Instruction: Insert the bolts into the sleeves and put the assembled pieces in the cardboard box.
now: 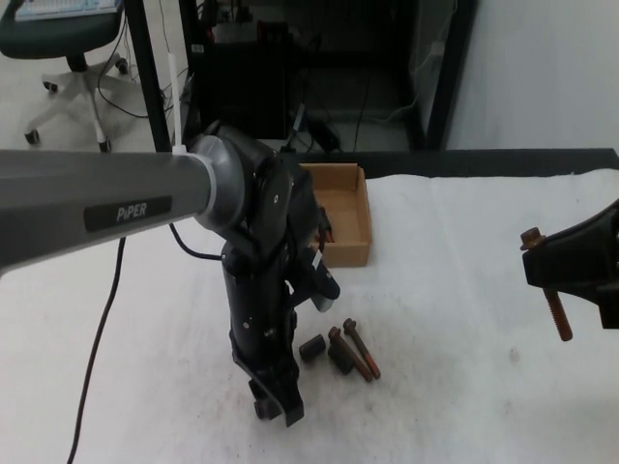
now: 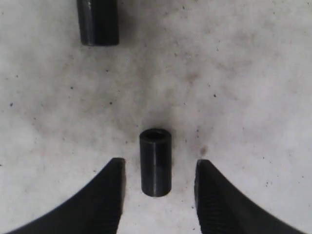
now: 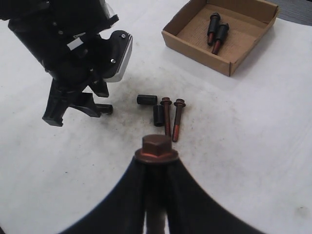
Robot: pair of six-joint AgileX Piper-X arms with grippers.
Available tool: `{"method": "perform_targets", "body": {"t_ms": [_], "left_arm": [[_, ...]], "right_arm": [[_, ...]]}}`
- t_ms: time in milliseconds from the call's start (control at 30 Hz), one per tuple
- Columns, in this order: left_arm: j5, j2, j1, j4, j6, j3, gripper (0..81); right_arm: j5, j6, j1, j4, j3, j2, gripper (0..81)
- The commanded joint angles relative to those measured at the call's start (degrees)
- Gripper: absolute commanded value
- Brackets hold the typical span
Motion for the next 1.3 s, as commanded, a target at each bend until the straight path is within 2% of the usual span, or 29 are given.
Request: {"method": "perform_targets", "body": {"t_ms": [0, 1267], "left_arm": [[0.2, -0.5, 0.1, -1.6, 0.1, 0.2, 42.4], [-0.4, 0.9, 0.1, -4.4, 0.7, 3.6, 42.4]], "right_arm": [[-0.8, 0.0, 0.1, -0.3, -0.1, -0.5, 0.8], [-0.8, 0.0, 0.1, -0.3, -0.1, -0.5, 0.8]]}}
